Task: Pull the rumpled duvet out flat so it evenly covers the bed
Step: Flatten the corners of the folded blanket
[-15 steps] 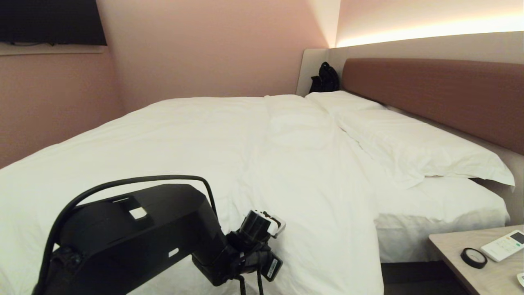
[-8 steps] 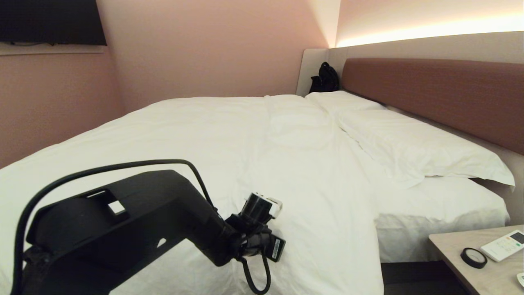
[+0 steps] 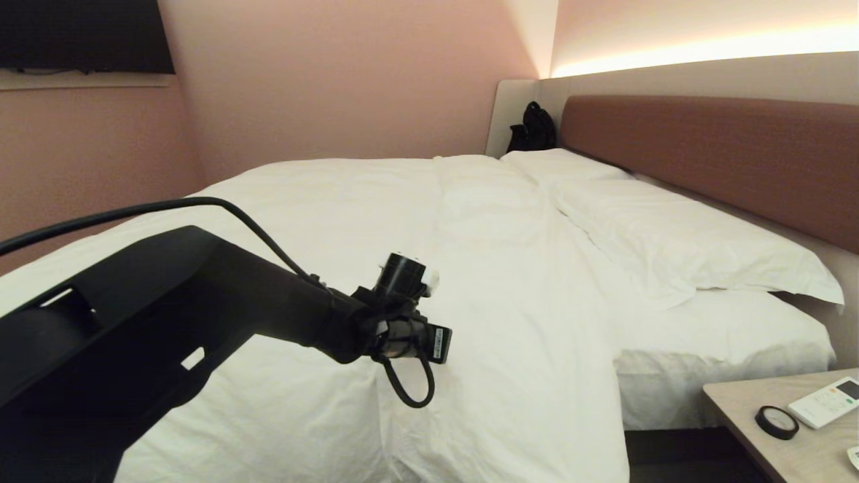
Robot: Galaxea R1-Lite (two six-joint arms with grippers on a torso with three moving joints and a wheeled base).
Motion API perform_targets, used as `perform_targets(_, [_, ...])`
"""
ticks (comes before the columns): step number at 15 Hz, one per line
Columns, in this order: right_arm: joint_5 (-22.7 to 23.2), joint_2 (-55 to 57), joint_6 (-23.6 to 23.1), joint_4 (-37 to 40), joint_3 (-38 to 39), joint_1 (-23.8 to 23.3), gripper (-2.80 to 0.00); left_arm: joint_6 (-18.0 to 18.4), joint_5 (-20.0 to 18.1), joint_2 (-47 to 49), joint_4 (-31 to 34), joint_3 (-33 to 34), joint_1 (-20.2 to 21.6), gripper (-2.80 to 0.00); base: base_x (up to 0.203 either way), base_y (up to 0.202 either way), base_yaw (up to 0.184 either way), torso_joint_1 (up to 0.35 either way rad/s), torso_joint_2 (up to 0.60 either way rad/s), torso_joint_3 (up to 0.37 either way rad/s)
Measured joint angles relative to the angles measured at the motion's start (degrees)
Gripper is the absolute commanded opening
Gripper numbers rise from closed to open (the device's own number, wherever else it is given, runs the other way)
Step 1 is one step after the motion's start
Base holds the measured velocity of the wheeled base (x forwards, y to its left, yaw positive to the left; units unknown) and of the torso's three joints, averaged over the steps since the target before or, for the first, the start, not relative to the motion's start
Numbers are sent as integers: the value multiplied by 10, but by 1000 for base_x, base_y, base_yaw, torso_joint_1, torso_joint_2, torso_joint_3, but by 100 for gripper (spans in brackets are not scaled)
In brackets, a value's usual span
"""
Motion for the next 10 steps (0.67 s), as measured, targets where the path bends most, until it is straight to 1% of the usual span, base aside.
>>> perform_targets(1, [0, 0, 0, 0, 0, 0, -280, 0, 0, 2, 2, -12, 8, -280, 0, 0, 0, 0, 0, 0])
perform_targets(2, [0, 0, 0, 0, 0, 0, -280, 2, 0, 7, 10, -28, 15, 0, 0, 0, 0, 0, 0, 0])
perform_targets(6, [0, 0, 0, 0, 0, 0, -280, 12, -5, 43, 85, -112, 39, 0, 0, 0, 0, 0, 0, 0])
perform_targets(10, [0, 0, 0, 0, 0, 0, -280, 51, -8, 70, 88, -131, 42, 0, 0, 0, 0, 0, 0, 0])
